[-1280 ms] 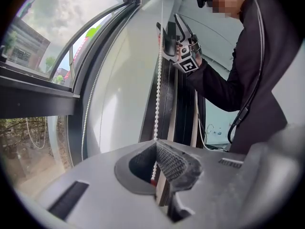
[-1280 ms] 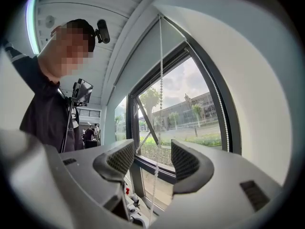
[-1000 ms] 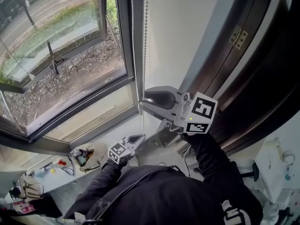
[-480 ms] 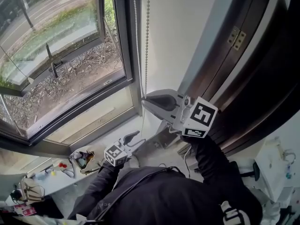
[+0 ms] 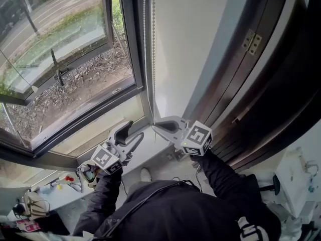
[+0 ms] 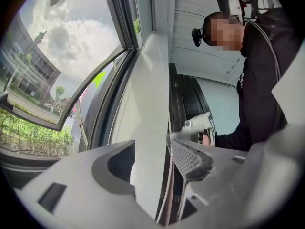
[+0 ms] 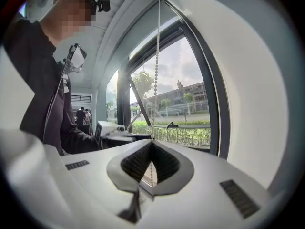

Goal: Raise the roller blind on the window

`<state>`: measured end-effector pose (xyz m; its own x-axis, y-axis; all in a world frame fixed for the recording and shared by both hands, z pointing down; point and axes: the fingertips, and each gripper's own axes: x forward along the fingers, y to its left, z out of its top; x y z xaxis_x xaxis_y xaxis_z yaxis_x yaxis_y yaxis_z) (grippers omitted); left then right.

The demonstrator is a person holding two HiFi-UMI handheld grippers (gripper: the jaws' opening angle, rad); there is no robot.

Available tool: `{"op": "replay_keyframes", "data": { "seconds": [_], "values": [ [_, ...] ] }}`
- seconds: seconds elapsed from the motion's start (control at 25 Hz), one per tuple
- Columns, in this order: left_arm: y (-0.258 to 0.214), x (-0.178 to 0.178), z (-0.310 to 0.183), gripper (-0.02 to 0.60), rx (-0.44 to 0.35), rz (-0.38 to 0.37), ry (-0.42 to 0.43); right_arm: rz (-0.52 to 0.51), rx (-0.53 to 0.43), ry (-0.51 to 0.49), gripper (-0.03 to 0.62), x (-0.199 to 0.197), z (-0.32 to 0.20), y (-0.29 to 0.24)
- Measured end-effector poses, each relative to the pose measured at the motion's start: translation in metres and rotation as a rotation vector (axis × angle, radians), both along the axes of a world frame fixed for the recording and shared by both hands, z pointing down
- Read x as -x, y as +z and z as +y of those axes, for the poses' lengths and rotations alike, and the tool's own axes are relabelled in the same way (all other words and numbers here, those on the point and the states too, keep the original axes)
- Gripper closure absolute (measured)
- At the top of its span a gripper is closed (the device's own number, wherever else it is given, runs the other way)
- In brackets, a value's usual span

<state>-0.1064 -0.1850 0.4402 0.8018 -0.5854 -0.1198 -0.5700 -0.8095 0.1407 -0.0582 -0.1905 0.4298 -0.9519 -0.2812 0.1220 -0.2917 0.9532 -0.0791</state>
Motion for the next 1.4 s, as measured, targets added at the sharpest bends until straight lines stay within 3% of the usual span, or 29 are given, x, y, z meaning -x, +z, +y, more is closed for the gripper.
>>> {"op": "replay_keyframes", "data": {
  "seconds": [0.12, 0.4, 0.64, 0.88, 0.92, 1.04, 1.2, 1.4],
  "values": [
    [-0.026, -0.008, 0.0, 0.347, -0.042, -0.003, 0.009, 0.03, 0.06, -0.026, 0.586, 0.007, 0.011, 0.039],
    [-0.061, -0.046, 0.016, 0.347, -0.128, -0.042, 0.104, 0.102, 0.101, -0.069, 0.586, 0.015, 0.037, 0.114],
    [-0.07, -0.064, 0.021, 0.348, -0.12, -0.068, 0.143, 0.223, 0.214, -0.112, 0.586, 0.01, 0.064, 0.191],
    [-0.068, -0.064, 0.02, 0.351, -0.109, -0.082, 0.13, 0.211, 0.246, -0.122, 0.586, 0.015, 0.075, 0.198],
    [-0.066, -0.063, 0.018, 0.374, -0.107, -0.097, 0.117, 0.207, 0.249, -0.123, 0.586, 0.015, 0.075, 0.198],
    [-0.06, -0.063, 0.016, 0.536, -0.103, -0.128, 0.089, 0.203, 0.258, -0.122, 0.586, 0.014, 0.074, 0.198],
    [-0.066, -0.065, 0.017, 0.562, -0.058, -0.079, 0.117, 0.204, 0.266, -0.13, 0.586, 0.013, 0.074, 0.197],
    [-0.06, -0.058, 0.01, 0.565, -0.073, -0.12, 0.074, 0.144, 0.384, -0.18, 0.574, 0.011, 0.076, 0.197]
  ]
}}
